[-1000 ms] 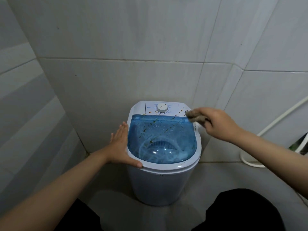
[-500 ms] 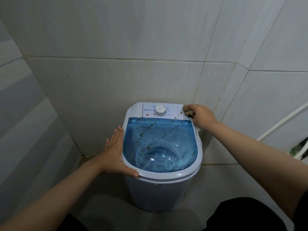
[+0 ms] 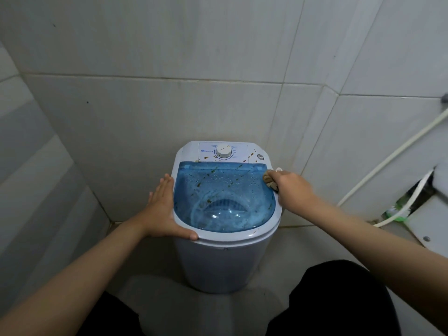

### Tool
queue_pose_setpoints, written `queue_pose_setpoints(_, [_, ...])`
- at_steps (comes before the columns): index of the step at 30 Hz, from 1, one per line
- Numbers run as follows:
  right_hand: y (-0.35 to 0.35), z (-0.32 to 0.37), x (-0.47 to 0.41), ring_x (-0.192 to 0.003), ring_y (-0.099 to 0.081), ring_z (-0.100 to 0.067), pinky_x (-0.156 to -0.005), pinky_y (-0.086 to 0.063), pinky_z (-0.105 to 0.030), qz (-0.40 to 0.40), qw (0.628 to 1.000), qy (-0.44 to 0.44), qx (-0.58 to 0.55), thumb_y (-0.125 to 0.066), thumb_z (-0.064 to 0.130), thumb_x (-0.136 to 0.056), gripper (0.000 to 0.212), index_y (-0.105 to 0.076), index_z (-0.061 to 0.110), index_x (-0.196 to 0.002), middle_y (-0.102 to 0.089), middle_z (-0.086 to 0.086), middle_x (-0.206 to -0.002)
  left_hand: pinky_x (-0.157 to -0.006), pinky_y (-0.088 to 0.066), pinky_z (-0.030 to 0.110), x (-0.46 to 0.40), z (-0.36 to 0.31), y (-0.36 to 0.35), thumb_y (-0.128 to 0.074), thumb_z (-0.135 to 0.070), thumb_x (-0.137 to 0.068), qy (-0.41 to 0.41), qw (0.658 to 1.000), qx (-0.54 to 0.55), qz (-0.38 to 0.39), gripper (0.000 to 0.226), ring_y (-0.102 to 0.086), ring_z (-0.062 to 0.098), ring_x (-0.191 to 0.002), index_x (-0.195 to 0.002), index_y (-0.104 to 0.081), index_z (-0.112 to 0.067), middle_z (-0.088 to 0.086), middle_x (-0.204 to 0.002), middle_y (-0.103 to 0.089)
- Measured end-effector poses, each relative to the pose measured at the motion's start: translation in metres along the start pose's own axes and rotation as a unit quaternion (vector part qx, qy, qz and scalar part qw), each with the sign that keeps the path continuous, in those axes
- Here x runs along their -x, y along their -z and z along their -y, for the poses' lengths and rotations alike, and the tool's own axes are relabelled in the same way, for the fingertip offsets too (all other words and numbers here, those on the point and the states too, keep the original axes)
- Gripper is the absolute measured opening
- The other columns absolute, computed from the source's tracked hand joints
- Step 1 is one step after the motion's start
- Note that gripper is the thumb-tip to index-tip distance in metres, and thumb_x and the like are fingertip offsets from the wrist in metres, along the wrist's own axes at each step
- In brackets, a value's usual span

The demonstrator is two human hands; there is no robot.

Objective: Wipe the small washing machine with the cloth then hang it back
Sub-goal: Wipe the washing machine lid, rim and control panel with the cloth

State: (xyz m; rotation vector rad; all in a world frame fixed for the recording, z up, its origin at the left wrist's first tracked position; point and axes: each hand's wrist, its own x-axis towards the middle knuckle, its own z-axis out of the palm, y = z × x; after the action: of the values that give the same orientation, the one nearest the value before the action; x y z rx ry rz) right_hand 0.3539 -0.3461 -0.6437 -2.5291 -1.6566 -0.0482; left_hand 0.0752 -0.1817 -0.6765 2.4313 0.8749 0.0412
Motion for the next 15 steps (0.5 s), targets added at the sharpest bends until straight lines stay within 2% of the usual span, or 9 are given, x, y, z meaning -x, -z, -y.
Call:
queue_pose_setpoints(5, [-0.002,0.017,0.032,-0.098,-0.063,-0.038,-0.074,-0.051,-0.039,0.022,0.998,-0.021,0.049,-0.048,0.001,-0.085,0.04,-0.047,0.009,-0.124,-0.057,-0.018,-0.12,-0.115,0.012,0.045,0.0,0.0,0.0,-0.061,-0.091,-0.023,0.0,1.0,0.001,-0.005,0.168,0.027,0.016,-0.141,-0.145,0.025,-0.017,0.002,-0.156,0.029])
queue_pose_setpoints(10, [-0.003,0.035,0.057,-0.102,-0.061,-0.036,-0.079,-0.052,-0.041,0.054,0.992,-0.038,0.11,-0.048,0.003,-0.089,0.036,-0.042,0.005,-0.125,-0.052,-0.018,-0.122,-0.115,0.011,0.045,0.0,0.001,-0.001,-0.059,-0.093,-0.02,0.0,1.0,0.003,-0.011,0.169,0.026,0.017,-0.142,-0.146,0.025,-0.017,0.003,-0.156,0.028])
queue_pose_setpoints(15, [0.004,0.069,0.079,-0.109,-0.056,-0.042,-0.084,-0.052,-0.046,0.085,0.979,-0.035,0.18,-0.038,-0.011,-0.089,0.05,-0.024,-0.013,-0.138,-0.037,-0.041,-0.134,-0.115,0.01,0.047,0.0,0.001,-0.002,-0.061,-0.091,-0.021,-0.006,1.0,0.004,-0.012,0.168,0.025,0.018,-0.142,-0.146,0.024,-0.018,0.004,-0.157,0.027])
